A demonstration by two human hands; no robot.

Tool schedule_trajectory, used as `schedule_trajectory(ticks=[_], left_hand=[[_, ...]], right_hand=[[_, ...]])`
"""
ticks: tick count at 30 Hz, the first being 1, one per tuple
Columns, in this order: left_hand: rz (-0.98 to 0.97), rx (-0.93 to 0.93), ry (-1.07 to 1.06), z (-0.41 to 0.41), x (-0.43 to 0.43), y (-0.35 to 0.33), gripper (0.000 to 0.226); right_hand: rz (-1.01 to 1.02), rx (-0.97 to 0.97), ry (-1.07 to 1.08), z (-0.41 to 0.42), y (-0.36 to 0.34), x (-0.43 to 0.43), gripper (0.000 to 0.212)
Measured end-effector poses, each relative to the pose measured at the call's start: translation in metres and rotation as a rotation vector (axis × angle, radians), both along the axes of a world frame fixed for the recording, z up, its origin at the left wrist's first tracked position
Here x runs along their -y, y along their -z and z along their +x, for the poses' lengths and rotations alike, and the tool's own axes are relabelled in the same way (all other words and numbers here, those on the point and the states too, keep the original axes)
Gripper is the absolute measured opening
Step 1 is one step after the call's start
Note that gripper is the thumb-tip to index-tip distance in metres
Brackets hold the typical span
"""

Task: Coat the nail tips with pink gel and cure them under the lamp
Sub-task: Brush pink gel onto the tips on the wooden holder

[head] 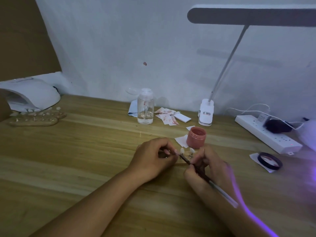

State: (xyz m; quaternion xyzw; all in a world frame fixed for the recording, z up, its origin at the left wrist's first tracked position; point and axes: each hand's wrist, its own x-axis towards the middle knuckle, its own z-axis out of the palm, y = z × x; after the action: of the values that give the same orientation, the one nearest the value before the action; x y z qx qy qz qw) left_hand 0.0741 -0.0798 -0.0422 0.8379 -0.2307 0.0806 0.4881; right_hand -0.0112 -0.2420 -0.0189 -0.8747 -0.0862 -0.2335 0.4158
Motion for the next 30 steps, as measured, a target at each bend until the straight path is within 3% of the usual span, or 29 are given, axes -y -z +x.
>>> schedule_trajectory(ticks=[19,24,30], left_hand=[[-0.002,0.027,-0.011,0.0008,0.0,0.0005,0.019],[-0.006,0.015,-0.002,-0.0004,-0.0003,-0.0001,0.016],[-0.014,0.001,0.006,0.0006,-0.0008,-0.001,0.022]], right_hand=[[-0.014,0.031,-0.032,-0.0014,-0.0025,-0.0035,0.024],[0.086,0.039,0.062,-0.0025,-0.0018,0.0008,0.016],[0.09,-0.03,0.005,-0.0006,-0.0026,-0.0026,0.018]])
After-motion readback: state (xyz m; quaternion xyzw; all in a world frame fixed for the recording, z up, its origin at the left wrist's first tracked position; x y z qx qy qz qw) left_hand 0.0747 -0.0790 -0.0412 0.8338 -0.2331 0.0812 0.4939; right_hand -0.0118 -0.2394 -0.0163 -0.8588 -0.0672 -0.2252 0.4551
